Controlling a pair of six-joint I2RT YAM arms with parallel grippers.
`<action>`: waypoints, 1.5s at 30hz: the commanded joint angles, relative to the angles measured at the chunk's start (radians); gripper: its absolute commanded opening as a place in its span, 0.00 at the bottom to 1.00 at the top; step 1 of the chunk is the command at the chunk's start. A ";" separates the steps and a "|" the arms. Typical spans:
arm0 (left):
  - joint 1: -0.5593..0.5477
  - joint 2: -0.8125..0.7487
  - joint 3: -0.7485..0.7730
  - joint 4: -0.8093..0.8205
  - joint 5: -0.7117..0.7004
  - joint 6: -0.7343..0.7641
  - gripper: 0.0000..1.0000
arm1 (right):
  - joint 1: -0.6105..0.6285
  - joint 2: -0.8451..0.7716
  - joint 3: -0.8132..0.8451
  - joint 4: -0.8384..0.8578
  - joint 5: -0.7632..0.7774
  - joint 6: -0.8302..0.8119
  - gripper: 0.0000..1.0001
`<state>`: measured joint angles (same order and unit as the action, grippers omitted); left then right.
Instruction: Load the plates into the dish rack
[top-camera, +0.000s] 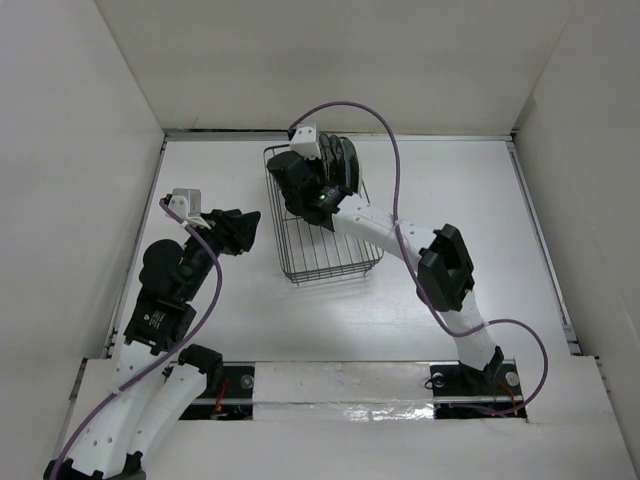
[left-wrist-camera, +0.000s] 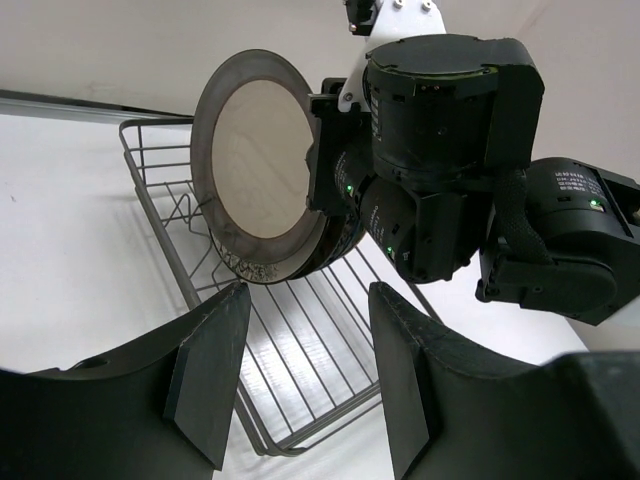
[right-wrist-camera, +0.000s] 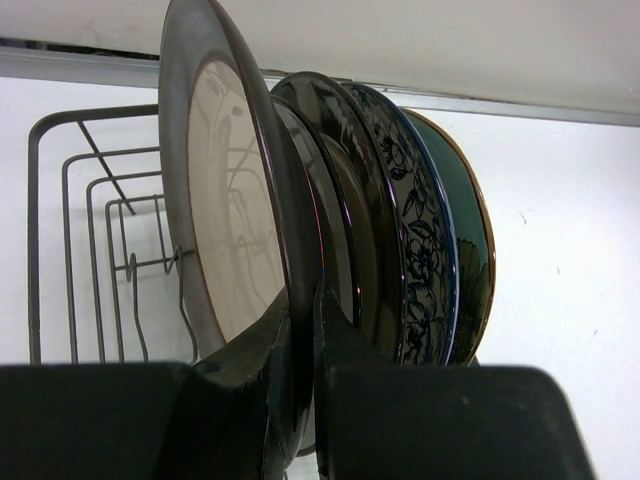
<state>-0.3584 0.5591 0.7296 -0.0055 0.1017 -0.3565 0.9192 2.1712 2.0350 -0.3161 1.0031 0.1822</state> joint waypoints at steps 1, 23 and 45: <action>-0.004 0.007 0.031 0.038 0.003 0.002 0.47 | 0.030 -0.045 -0.030 0.058 -0.044 0.112 0.05; -0.004 -0.007 0.025 0.042 -0.033 0.001 0.47 | 0.132 -0.051 -0.186 0.221 -0.026 0.095 0.22; -0.004 -0.018 0.022 0.041 -0.083 -0.009 0.47 | 0.132 -0.197 -0.331 0.282 -0.116 0.169 0.58</action>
<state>-0.3584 0.5468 0.7296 -0.0196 0.0395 -0.3576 1.0405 2.0804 1.7248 -0.1291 0.9012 0.3325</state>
